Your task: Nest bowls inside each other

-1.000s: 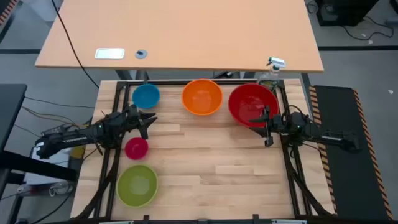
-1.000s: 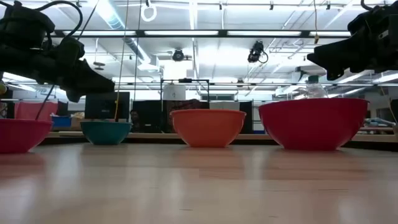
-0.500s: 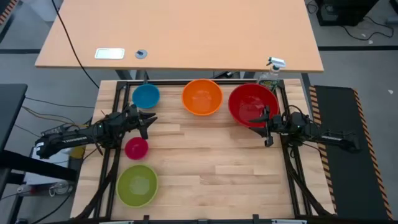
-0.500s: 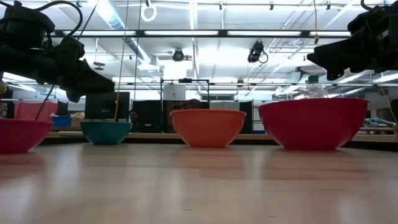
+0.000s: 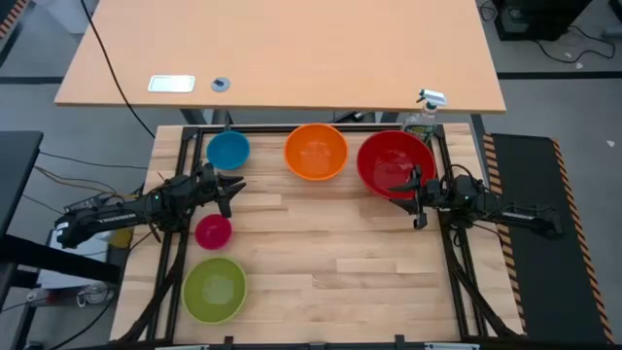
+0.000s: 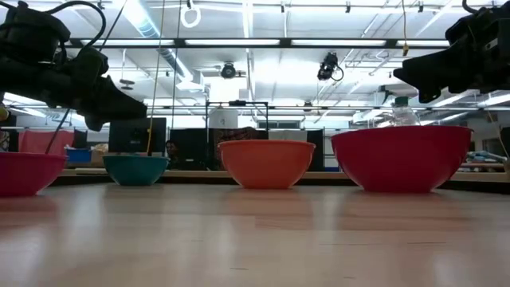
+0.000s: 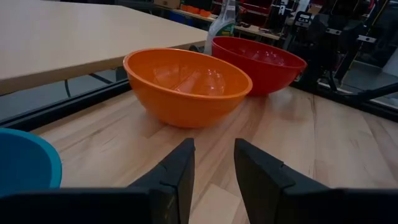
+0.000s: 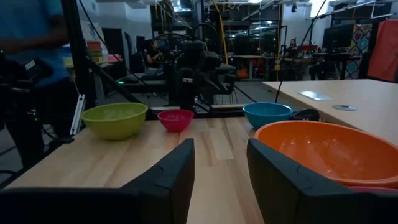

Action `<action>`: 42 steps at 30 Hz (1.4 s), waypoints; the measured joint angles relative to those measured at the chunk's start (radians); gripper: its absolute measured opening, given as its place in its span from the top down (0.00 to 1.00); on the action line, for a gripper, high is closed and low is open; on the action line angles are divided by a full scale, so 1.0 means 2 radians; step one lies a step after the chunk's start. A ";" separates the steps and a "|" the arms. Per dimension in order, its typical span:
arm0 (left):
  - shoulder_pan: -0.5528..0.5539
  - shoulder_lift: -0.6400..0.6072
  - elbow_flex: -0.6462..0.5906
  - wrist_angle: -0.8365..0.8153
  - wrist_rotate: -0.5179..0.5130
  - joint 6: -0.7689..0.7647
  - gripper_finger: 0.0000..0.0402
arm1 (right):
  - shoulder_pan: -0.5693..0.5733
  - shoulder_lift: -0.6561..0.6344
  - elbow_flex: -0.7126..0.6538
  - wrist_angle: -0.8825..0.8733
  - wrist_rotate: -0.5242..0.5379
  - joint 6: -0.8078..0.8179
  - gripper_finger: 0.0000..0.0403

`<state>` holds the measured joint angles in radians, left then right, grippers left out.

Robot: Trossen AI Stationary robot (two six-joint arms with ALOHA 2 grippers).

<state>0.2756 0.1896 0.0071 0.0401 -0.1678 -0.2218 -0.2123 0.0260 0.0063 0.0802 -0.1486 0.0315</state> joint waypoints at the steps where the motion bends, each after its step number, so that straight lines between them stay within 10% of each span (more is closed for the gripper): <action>1: 0.000 0.000 0.000 0.000 0.000 0.000 0.71 | 0.000 0.000 0.000 0.000 0.000 0.000 0.61; 23: 0.000 0.000 0.000 0.013 -0.006 0.009 0.71 | 0.000 0.000 0.000 0.000 0.000 0.000 0.61; 37: 0.000 0.000 0.000 0.283 -0.011 -0.100 0.71 | 0.000 0.000 0.000 0.002 0.004 -0.003 0.61; 42: 0.000 0.000 0.000 0.361 -0.024 -0.213 0.71 | -0.001 0.000 0.000 0.089 0.089 -0.012 0.61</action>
<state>0.2760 0.1894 0.0071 0.7617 -0.2159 -0.6474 -0.2134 0.0261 0.0063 0.2589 0.0286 0.0072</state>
